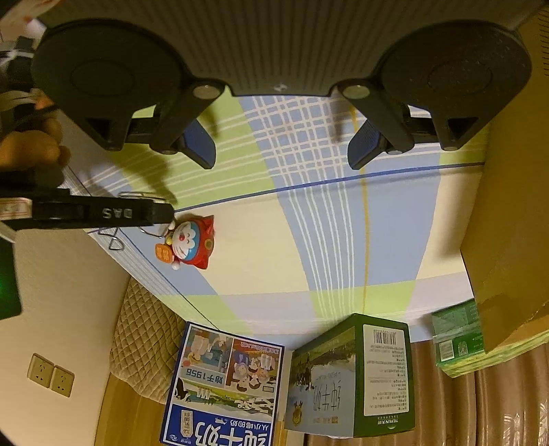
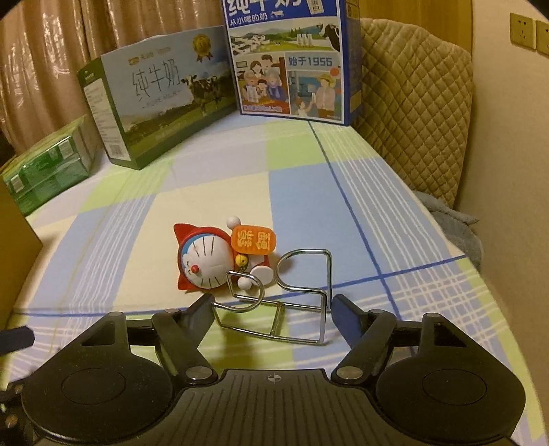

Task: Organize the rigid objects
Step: 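Move the right gripper onto the metal wire stand and close on it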

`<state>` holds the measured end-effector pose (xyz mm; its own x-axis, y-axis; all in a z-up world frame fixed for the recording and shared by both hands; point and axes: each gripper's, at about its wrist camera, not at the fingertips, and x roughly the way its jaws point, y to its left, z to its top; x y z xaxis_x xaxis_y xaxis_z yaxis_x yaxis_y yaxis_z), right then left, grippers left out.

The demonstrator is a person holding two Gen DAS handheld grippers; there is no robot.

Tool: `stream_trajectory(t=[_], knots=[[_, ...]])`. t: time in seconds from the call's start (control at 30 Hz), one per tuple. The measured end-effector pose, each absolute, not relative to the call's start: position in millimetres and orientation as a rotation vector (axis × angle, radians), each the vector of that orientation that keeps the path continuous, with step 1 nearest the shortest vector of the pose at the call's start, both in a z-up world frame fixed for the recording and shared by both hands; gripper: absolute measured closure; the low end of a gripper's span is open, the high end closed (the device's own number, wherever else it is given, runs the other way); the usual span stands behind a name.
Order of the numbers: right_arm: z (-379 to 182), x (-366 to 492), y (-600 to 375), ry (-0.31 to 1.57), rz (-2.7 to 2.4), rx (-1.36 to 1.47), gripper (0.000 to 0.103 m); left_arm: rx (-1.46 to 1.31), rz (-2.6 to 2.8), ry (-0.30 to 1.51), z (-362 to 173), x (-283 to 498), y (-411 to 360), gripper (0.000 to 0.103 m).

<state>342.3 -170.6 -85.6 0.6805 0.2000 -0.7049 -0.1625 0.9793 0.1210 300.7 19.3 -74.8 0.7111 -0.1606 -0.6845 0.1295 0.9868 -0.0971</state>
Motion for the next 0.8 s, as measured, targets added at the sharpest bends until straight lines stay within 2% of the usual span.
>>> stream_trajectory(t=[0.23, 0.3, 0.37, 0.8], knots=[[-90.0, 312.9, -177.5, 0.872, 0.384, -0.112, 0.032, -0.054, -0.177, 0.775, -77.1, 302.2, 21.0, 0.022], [-92.7, 303.8, -184.1, 0.857, 0.361, -0.131, 0.027, -0.059, -0.18, 0.774, -76.4, 302.0, 20.3, 0.022], [-92.9, 298.8, -192.6, 0.86, 0.333, -0.084, 0.018, -0.063, -0.186, 0.769, -75.0, 301.4, 19.6, 0.022], [-84.7, 298.5, -191.5, 0.804, 0.246, 0.062, 0.017, -0.07, -0.195, 0.775, -77.1, 302.9, 18.5, 0.022]])
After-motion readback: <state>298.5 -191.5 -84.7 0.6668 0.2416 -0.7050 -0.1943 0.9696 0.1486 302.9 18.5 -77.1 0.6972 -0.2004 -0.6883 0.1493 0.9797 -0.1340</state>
